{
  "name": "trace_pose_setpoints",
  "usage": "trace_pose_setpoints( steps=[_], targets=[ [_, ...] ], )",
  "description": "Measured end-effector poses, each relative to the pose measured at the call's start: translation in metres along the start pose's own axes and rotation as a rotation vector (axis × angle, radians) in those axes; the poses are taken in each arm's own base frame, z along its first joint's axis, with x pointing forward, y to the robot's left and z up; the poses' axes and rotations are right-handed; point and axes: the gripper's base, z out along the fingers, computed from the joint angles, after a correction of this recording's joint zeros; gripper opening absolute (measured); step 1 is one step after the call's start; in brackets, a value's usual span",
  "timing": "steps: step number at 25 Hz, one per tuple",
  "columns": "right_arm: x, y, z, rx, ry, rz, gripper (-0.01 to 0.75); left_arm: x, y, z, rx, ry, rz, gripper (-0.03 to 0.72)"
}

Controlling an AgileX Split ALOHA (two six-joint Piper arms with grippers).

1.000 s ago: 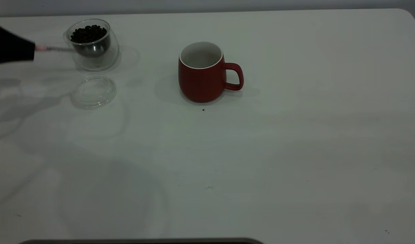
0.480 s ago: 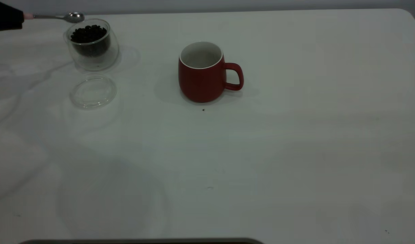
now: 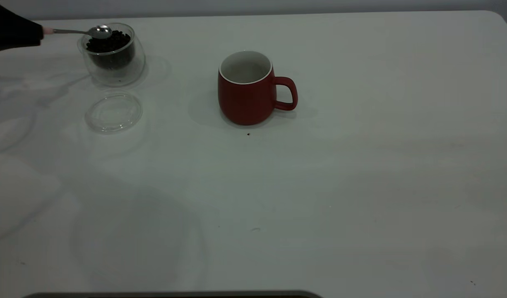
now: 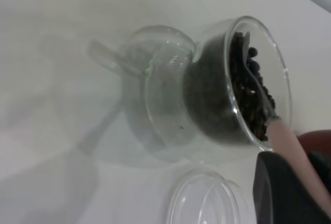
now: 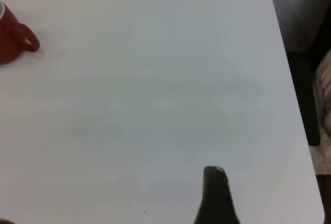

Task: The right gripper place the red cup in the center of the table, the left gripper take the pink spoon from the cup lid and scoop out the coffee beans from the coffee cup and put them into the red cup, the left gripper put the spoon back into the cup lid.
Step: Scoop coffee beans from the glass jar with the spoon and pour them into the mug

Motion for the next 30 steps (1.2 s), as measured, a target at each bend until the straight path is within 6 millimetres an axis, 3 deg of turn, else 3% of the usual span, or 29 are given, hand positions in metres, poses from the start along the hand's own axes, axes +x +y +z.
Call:
trace_pose_setpoints(
  steps=[9, 30],
  targets=[
    [0.0, 0.0, 0.0, 0.0, 0.0, 0.0, 0.588, 0.001, -0.01, 0.024, -0.036, 0.015, 0.039, 0.123],
    [0.0, 0.0, 0.0, 0.0, 0.001, 0.0, 0.588, 0.007, -0.007, 0.019, -0.04, 0.073, -0.156, 0.123]
  ],
)
